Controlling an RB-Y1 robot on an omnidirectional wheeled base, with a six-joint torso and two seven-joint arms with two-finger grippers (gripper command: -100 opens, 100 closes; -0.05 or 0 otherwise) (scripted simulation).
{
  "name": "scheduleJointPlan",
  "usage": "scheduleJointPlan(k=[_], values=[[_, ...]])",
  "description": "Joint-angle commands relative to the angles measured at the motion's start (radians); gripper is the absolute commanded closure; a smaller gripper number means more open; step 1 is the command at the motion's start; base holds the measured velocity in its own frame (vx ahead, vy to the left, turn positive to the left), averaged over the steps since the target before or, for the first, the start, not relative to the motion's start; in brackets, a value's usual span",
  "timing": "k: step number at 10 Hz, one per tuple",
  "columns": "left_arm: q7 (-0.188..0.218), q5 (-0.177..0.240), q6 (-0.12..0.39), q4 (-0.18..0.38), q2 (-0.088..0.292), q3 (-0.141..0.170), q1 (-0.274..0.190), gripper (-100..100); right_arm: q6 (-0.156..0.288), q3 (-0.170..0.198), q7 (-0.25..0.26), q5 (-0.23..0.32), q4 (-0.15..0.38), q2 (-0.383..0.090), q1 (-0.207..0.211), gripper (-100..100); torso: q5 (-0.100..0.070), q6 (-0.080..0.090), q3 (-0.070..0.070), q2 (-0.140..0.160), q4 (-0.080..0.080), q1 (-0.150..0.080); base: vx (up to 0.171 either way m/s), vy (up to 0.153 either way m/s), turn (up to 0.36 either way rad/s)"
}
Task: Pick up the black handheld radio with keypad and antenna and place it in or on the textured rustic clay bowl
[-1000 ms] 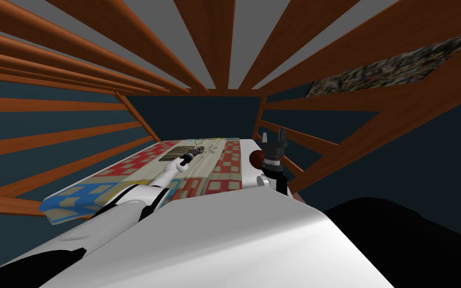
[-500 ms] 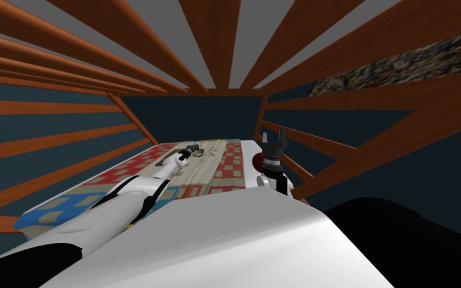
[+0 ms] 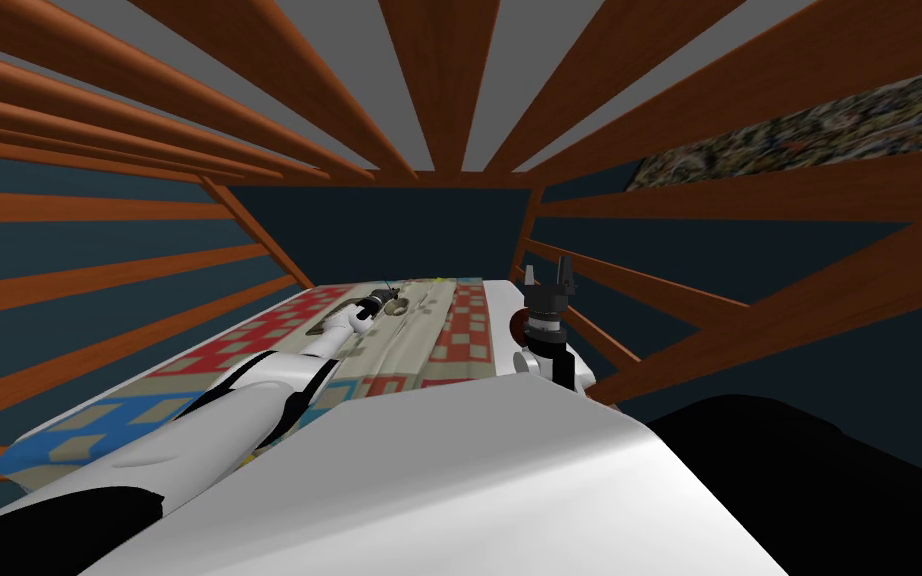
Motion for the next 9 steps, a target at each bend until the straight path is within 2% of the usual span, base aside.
scheduleJointPlan(k=[1, 3, 4, 5, 7, 8, 9], values=[[0.0, 0.0, 0.0, 0.0, 0.0, 0.0, 0.0, -100, 0.0, 0.0, 0.0, 0.0, 0.0, 0.0, 0.0, 0, 0.0, 0.0, 0.0, 0.0, 0.0, 0.0, 0.0, 0.0, 0.0], [0.0, 0.0, 0.0, 0.0, 0.0, 0.0, 0.0, -100, 0.0, 0.0, 0.0, 0.0, 0.0, 0.0, 0.0, 0, 0.0, 0.0, 0.0, 0.001, 0.0, 0.0, 0.0, 0.0, 0.0], [0.0, 0.0, 0.0, 0.0, 0.0, 0.0, 0.0, 0, 0.0, 0.0, 0.0, 0.0, 0.0, 0.0, 0.0, 0, 0.0, 0.0, 0.0, 0.001, 0.0, 0.0, 0.0, 0.0, 0.0], [0.035, -0.002, 0.022, 0.016, 0.022, -0.027, -0.041, -100, 0.0, 0.0, 0.0, 0.0, 0.0, 0.0, 0.0, 0, 0.0, 0.0, 0.0, 0.001, 0.0, 0.0, -0.066, 0.018, -0.125], [0.071, -0.004, 0.043, 0.032, 0.044, -0.055, -0.083, -100, 0.0, 0.0, 0.0, 0.0, 0.0, 0.0, 0.0, 0, 0.0, 0.0, 0.004, 0.007, 0.002, 0.001, -0.121, 0.032, -0.147], [0.071, -0.004, 0.043, 0.032, 0.044, -0.055, -0.083, -100, 0.0, 0.0, 0.0, 0.0, 0.0, 0.0, 0.0, 0, 0.0, 0.0, 0.005, 0.009, 0.002, 0.002, -0.086, 0.025, -0.023], [0.088, -0.006, 0.054, 0.04, 0.055, -0.069, -0.103, -100, 0.0, 0.0, 0.0, 0.0, 0.0, 0.0, 0.0, 0, 0.0, 0.0, 0.004, 0.007, 0.002, 0.002, -0.059, 0.016, -0.046]])
